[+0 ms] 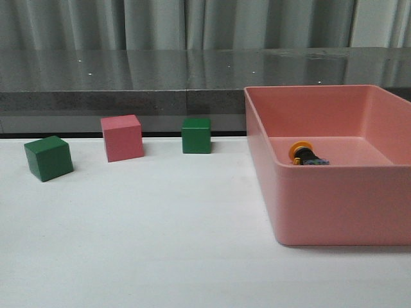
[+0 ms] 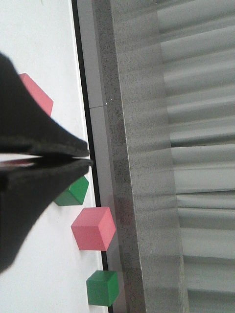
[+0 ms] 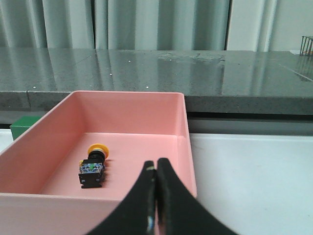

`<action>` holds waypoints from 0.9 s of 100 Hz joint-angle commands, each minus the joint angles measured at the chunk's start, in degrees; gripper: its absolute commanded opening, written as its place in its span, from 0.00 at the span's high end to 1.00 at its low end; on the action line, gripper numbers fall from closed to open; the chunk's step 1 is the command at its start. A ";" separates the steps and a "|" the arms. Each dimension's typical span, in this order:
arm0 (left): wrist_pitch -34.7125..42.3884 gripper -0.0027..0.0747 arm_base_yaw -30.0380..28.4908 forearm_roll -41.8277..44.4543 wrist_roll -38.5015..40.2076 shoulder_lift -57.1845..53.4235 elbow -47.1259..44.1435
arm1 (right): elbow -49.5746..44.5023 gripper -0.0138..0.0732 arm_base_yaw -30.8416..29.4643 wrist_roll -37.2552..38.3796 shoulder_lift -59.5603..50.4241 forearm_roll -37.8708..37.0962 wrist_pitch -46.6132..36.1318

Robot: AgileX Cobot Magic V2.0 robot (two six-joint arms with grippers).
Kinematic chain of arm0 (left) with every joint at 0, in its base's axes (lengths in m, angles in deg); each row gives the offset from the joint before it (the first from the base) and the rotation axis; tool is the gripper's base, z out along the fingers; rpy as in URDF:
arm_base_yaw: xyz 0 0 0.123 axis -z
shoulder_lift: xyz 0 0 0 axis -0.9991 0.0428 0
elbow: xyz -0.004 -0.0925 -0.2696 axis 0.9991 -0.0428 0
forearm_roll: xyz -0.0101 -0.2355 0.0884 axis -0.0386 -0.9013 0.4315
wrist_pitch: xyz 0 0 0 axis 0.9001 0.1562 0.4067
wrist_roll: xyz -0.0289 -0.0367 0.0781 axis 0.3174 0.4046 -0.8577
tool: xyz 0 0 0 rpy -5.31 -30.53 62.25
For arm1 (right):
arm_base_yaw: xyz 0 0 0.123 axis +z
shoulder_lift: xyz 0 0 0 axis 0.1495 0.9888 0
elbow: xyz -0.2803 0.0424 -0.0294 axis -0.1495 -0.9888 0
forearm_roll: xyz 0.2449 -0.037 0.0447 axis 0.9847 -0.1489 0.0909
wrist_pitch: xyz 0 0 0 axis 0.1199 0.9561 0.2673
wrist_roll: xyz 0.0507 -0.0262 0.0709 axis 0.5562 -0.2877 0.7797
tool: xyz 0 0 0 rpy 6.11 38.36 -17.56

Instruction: Place and stand button with both arms

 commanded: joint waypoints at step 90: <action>4.34 0.99 0.00 -0.43 0.53 -1.80 -2.51 | 39.58 0.92 -0.41 2.62 25.47 6.88 16.88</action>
